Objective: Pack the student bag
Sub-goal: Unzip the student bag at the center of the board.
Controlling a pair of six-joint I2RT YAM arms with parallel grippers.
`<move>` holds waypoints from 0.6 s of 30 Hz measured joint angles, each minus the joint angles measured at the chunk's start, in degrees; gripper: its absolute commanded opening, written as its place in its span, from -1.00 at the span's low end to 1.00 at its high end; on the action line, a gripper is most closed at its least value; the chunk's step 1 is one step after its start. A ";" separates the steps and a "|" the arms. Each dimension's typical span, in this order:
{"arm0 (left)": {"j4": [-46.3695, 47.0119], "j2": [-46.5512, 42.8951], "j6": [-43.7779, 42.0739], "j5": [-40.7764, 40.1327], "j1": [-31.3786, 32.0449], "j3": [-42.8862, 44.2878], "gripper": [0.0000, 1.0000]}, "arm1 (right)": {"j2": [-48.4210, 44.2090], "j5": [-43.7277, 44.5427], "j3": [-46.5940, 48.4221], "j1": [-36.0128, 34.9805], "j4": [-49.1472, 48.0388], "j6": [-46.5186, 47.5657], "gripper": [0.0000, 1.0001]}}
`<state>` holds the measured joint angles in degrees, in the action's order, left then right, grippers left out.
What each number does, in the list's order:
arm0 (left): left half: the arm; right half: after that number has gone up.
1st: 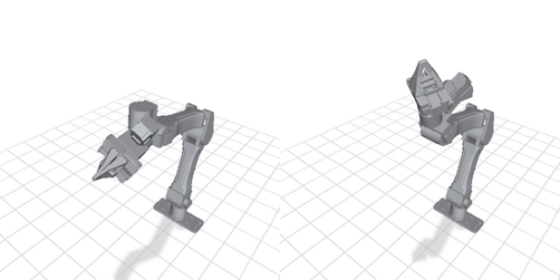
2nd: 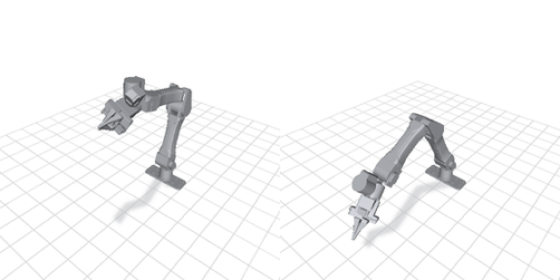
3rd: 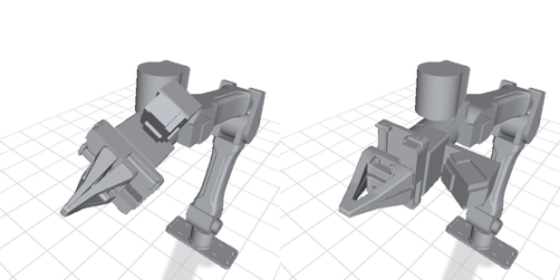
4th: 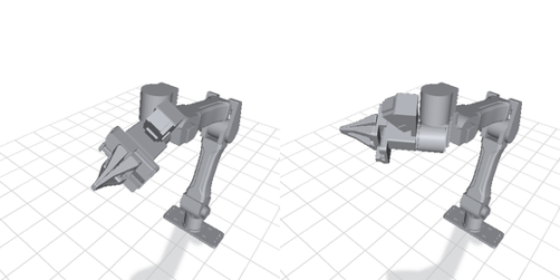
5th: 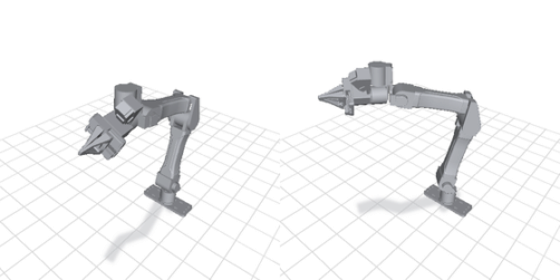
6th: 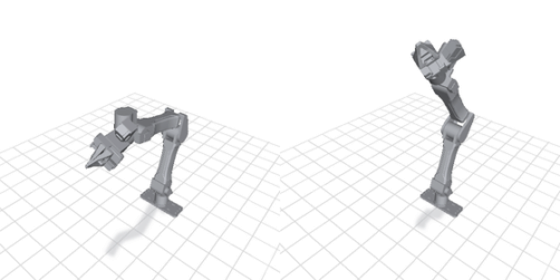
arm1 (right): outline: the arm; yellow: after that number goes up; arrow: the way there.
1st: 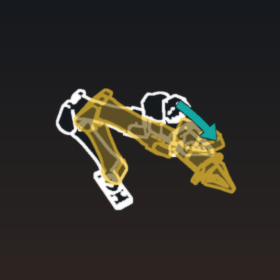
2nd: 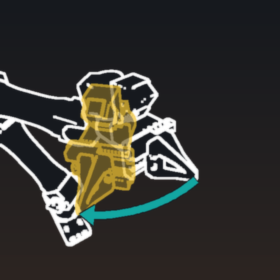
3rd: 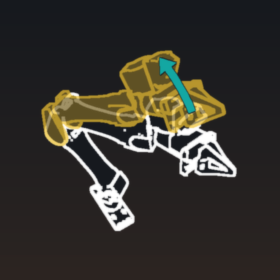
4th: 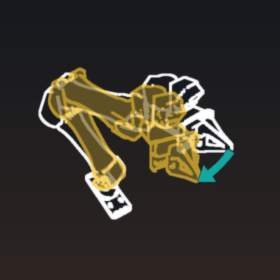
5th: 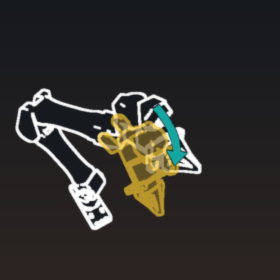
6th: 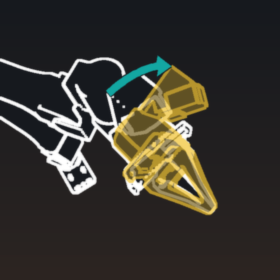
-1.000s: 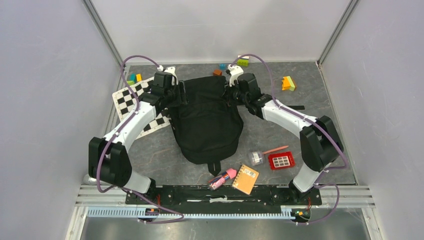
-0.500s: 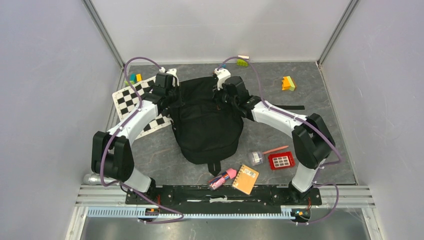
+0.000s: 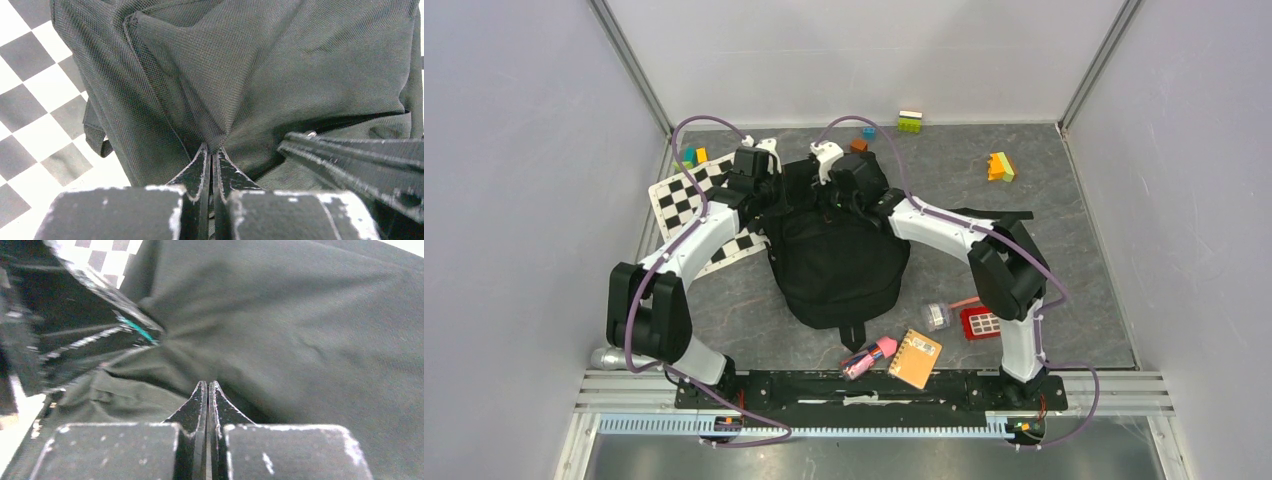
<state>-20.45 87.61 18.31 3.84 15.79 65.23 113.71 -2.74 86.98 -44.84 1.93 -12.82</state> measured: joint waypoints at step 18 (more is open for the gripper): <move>0.46 -6.71 -0.74 -3.58 0.07 -3.13 0.72 | -5.95 1.27 -1.11 -3.67 -1.22 0.52 0.19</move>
<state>-19.99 80.90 17.56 0.25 15.86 62.11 107.77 -1.48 85.86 -48.51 0.71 -12.29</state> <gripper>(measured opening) 0.812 0.485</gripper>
